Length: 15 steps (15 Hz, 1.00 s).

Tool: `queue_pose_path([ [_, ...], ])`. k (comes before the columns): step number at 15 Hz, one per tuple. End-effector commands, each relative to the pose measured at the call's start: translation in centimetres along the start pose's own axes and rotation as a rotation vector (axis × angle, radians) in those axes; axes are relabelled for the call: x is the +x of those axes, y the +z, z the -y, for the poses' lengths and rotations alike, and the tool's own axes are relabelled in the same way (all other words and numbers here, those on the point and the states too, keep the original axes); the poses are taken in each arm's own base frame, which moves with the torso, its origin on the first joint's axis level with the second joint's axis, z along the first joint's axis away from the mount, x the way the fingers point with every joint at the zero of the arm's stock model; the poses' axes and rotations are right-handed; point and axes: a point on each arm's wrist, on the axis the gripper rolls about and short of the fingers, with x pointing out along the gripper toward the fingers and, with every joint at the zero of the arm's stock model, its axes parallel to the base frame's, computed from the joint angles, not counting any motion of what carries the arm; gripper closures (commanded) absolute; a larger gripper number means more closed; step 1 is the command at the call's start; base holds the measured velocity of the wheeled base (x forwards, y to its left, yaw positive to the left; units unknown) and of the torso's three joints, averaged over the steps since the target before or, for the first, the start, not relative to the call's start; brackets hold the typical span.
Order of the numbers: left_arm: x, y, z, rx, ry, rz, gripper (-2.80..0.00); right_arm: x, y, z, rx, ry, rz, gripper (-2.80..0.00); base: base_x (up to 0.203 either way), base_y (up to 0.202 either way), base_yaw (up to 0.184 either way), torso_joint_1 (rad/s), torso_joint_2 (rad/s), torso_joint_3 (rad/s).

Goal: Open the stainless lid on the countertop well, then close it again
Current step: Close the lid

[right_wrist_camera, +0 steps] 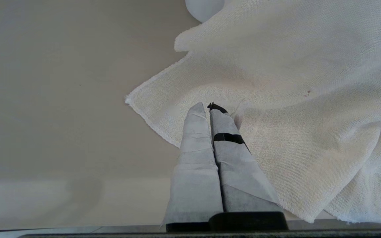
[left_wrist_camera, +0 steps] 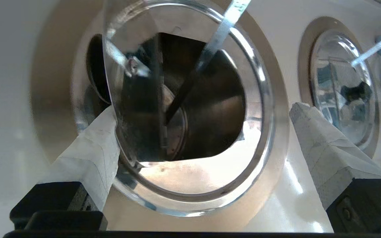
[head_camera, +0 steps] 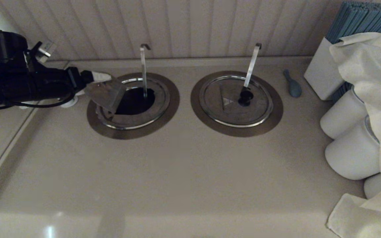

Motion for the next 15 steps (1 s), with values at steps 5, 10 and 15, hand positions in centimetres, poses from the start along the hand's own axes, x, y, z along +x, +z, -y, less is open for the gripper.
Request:
queue_pose_path([
  [5,-0.3,0.1,1.0,0.010,-0.022,0.004,-2.80,0.0,0.0,0.0,0.000,0.001,0.001,0.00,0.000,0.000,0.000,0.000,0.00,0.000],
  [10,-0.9,0.2,1.9,0.020,-0.035,0.012,-2.80,0.0,0.0,0.0,0.000,0.001,0.001,0.00,0.000,0.000,0.000,0.000,0.00,0.000],
  [15,-0.6,-0.1,2.1,0.017,-0.043,0.000,-2.80,0.0,0.0,0.0,0.000,0.001,-0.001,0.00,0.000,0.000,0.000,0.000,0.00,0.000],
])
